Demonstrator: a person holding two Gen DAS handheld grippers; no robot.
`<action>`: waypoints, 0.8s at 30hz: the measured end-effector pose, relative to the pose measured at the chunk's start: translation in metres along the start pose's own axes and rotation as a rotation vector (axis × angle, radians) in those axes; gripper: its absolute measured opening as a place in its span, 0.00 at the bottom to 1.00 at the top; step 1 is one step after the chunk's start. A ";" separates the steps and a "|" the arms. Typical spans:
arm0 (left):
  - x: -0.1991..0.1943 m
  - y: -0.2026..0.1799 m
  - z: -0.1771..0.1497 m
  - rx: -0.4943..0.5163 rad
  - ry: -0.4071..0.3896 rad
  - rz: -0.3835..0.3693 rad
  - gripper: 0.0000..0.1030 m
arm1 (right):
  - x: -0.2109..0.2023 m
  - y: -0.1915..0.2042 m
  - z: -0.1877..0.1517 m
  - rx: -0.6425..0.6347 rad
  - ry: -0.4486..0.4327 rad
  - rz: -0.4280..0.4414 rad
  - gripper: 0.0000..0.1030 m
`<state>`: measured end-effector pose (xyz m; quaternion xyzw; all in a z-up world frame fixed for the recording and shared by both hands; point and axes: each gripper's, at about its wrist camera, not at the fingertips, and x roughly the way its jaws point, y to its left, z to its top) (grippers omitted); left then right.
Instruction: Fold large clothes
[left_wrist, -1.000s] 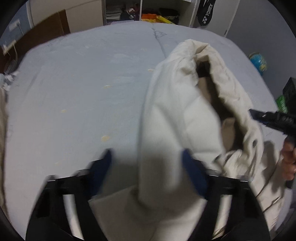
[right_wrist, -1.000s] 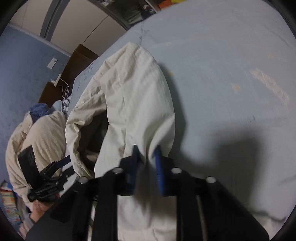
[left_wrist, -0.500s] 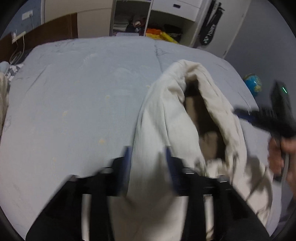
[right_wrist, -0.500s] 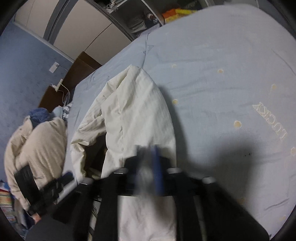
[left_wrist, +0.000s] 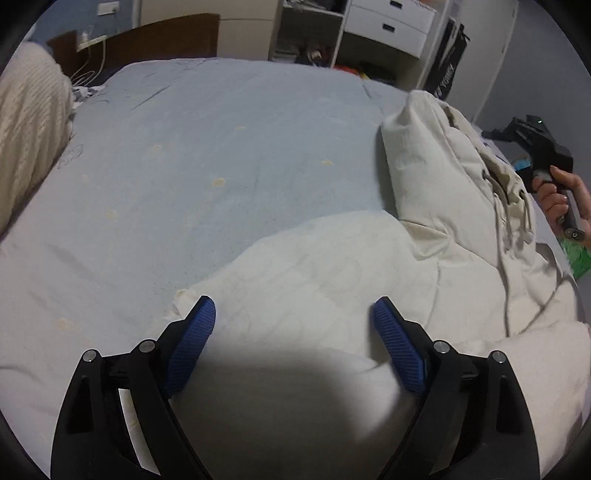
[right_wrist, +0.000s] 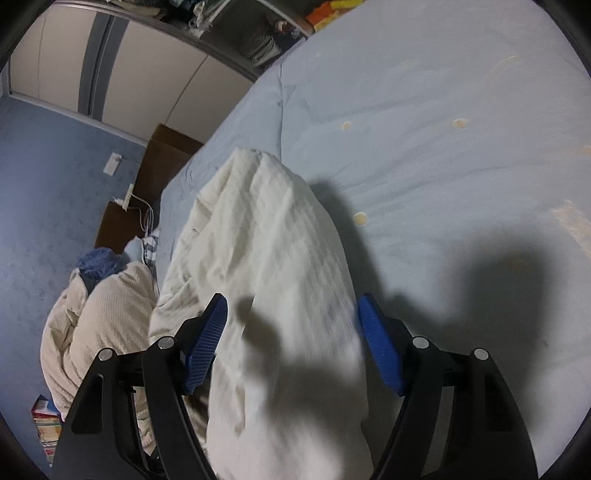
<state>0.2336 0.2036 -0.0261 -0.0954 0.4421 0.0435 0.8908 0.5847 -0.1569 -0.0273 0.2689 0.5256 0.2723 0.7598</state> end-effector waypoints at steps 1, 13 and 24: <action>0.004 -0.003 0.000 0.007 -0.001 0.017 0.84 | 0.008 0.002 0.003 -0.010 0.009 -0.018 0.67; 0.013 -0.002 0.000 0.019 0.022 0.036 0.86 | -0.006 0.074 -0.017 -0.205 -0.109 -0.019 0.11; -0.049 -0.006 -0.006 -0.177 0.057 -0.014 0.87 | -0.124 0.145 -0.158 -0.515 -0.206 -0.030 0.09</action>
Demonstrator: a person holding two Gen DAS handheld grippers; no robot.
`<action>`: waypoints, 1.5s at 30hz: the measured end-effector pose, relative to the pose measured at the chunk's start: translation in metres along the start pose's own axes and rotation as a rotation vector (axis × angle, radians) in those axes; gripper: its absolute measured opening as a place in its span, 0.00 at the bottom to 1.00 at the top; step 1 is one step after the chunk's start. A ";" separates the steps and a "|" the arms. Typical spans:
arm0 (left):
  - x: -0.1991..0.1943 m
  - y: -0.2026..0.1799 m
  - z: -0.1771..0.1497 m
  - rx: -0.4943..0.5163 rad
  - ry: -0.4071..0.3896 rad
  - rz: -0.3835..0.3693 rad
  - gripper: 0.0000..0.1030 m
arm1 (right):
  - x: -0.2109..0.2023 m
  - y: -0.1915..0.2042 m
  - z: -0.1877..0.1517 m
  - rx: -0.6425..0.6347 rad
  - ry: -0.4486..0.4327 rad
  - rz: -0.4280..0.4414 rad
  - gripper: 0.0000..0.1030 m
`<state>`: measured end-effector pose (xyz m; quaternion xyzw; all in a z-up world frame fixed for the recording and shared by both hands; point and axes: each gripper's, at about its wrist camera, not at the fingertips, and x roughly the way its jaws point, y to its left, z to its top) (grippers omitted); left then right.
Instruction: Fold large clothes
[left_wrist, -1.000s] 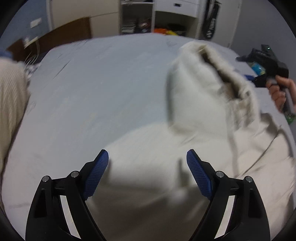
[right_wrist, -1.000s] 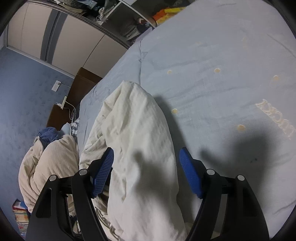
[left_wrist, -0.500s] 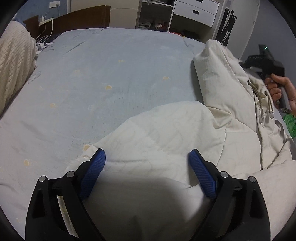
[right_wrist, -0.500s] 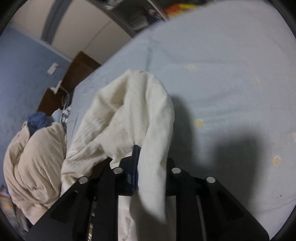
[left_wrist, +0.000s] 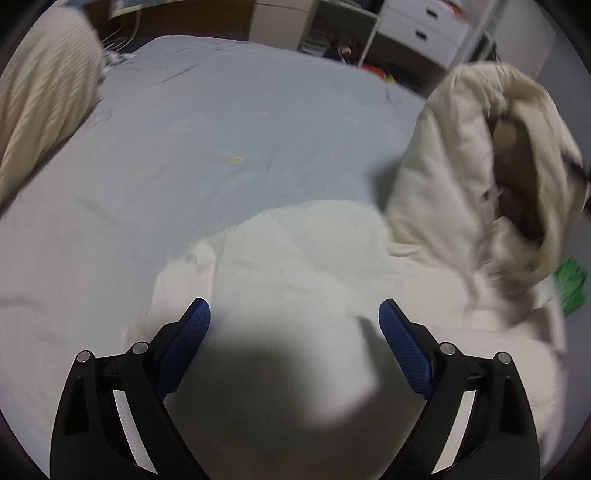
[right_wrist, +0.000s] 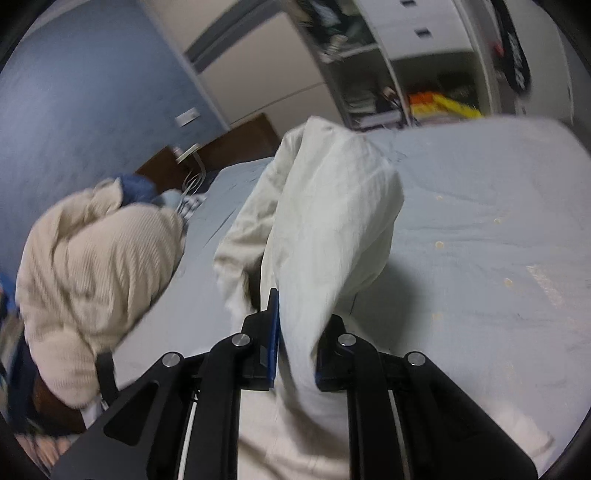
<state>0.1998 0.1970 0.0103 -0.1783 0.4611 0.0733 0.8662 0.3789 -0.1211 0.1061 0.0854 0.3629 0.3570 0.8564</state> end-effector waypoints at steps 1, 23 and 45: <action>-0.009 -0.001 -0.004 -0.016 -0.002 -0.020 0.87 | -0.013 0.011 -0.011 -0.029 -0.007 -0.006 0.09; -0.217 -0.138 -0.019 0.216 -0.163 -0.298 0.93 | -0.089 0.088 -0.219 -0.244 0.060 -0.117 0.08; -0.148 -0.142 -0.077 0.224 0.021 -0.222 0.10 | -0.146 0.062 -0.278 0.029 0.052 -0.087 0.51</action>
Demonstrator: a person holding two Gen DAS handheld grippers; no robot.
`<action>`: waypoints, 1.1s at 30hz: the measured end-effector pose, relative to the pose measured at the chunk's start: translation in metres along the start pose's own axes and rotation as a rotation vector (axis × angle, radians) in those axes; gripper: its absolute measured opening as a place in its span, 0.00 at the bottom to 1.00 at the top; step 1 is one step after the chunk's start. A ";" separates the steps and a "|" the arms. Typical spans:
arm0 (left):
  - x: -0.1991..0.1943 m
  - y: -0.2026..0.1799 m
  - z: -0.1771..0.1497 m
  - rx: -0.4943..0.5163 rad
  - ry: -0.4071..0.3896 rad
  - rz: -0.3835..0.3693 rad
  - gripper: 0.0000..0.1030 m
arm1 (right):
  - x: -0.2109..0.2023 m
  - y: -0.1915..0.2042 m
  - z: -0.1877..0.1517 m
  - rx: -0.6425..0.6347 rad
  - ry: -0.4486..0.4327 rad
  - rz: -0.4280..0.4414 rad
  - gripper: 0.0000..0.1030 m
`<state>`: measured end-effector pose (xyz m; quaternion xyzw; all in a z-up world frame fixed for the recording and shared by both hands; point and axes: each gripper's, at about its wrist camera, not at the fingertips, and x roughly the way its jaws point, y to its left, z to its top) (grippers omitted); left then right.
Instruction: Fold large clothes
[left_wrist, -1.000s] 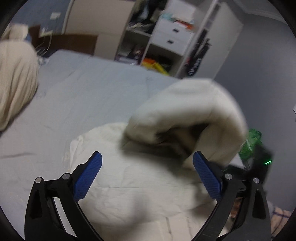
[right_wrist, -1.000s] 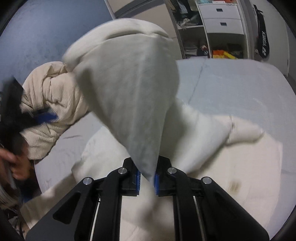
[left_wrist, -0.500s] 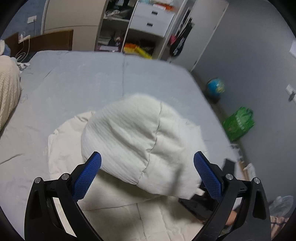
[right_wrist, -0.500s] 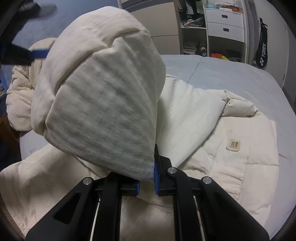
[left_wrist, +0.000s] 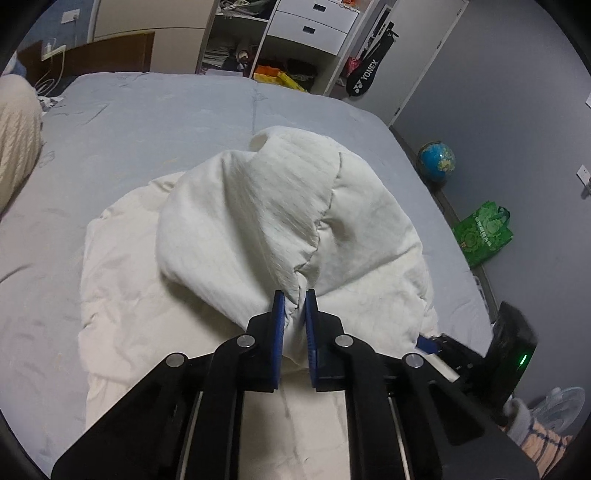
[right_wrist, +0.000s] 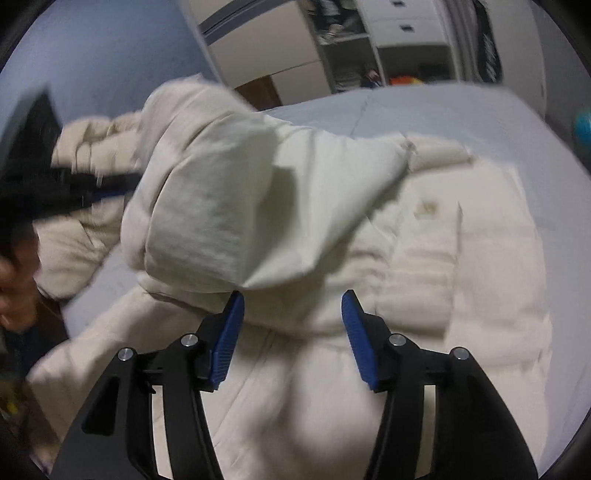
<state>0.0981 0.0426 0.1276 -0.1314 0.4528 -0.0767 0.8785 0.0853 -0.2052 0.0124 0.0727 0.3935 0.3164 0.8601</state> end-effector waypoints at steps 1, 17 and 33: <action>-0.001 0.004 -0.009 0.000 0.001 0.010 0.10 | -0.003 -0.005 -0.005 0.058 0.010 0.023 0.53; 0.036 0.040 -0.073 -0.081 0.072 0.013 0.05 | 0.019 -0.042 -0.004 0.611 0.045 0.322 0.55; 0.043 0.022 -0.051 -0.055 0.096 -0.062 0.04 | 0.005 -0.028 0.029 0.564 -0.181 0.409 0.01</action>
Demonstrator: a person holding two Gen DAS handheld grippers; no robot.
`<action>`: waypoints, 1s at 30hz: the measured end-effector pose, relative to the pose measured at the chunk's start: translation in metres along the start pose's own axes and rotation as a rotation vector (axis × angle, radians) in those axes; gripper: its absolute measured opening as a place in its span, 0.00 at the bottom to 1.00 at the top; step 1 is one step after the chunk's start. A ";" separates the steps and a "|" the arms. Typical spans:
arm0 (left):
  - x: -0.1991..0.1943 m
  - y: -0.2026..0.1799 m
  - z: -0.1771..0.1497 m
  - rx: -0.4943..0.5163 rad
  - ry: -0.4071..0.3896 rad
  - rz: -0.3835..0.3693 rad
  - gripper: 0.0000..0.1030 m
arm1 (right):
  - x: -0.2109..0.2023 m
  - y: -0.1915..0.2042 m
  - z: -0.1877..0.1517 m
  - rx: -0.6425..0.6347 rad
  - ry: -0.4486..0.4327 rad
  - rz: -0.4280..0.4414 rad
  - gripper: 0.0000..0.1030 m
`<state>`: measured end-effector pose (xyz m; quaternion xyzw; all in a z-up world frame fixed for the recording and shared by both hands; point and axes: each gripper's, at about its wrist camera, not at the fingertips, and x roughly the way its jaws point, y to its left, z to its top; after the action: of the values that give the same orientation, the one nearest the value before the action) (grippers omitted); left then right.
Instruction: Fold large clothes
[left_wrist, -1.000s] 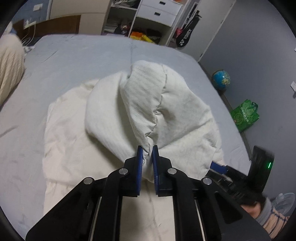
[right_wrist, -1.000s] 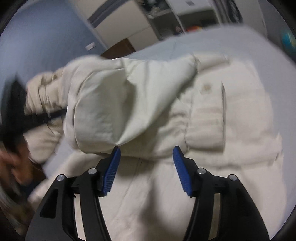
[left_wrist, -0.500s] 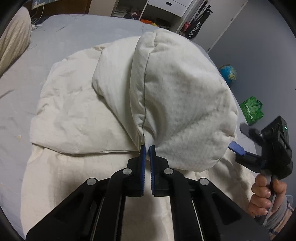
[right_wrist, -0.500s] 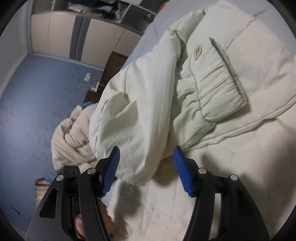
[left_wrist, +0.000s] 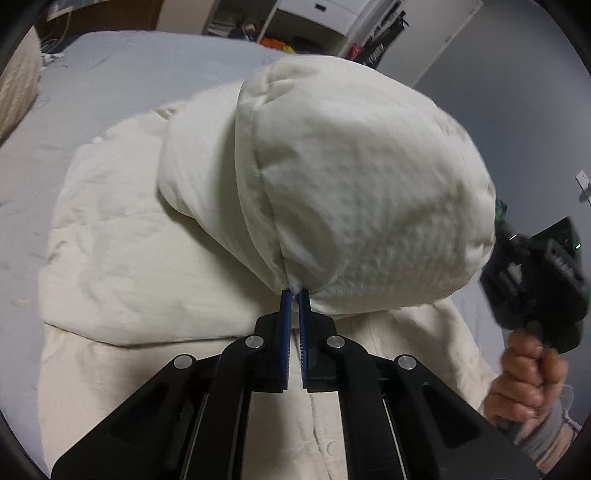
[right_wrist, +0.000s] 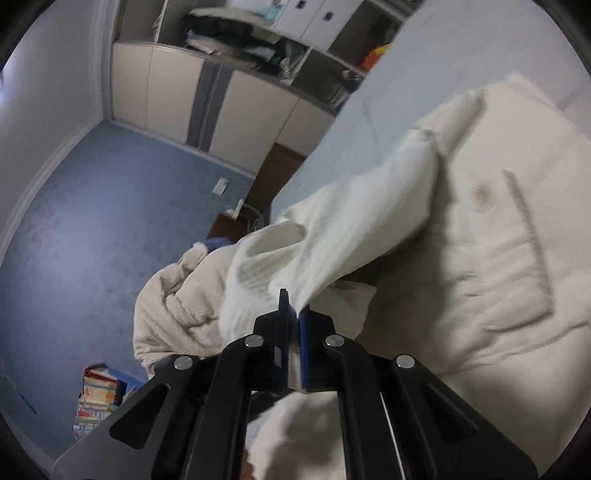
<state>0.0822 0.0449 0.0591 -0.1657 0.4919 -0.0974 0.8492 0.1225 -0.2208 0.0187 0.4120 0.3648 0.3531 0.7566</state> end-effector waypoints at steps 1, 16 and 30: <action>0.003 -0.001 -0.002 0.004 0.010 0.006 0.04 | -0.001 -0.020 -0.007 0.026 0.016 -0.017 0.01; -0.047 0.011 -0.001 0.014 -0.078 -0.054 0.53 | -0.012 -0.062 -0.029 0.135 0.120 -0.127 0.24; -0.023 0.003 0.031 0.014 -0.022 -0.128 0.10 | -0.003 0.019 -0.007 -0.123 0.137 -0.185 0.41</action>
<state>0.0981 0.0612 0.0904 -0.1919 0.4702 -0.1531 0.8477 0.1105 -0.2133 0.0332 0.3041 0.4296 0.3306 0.7834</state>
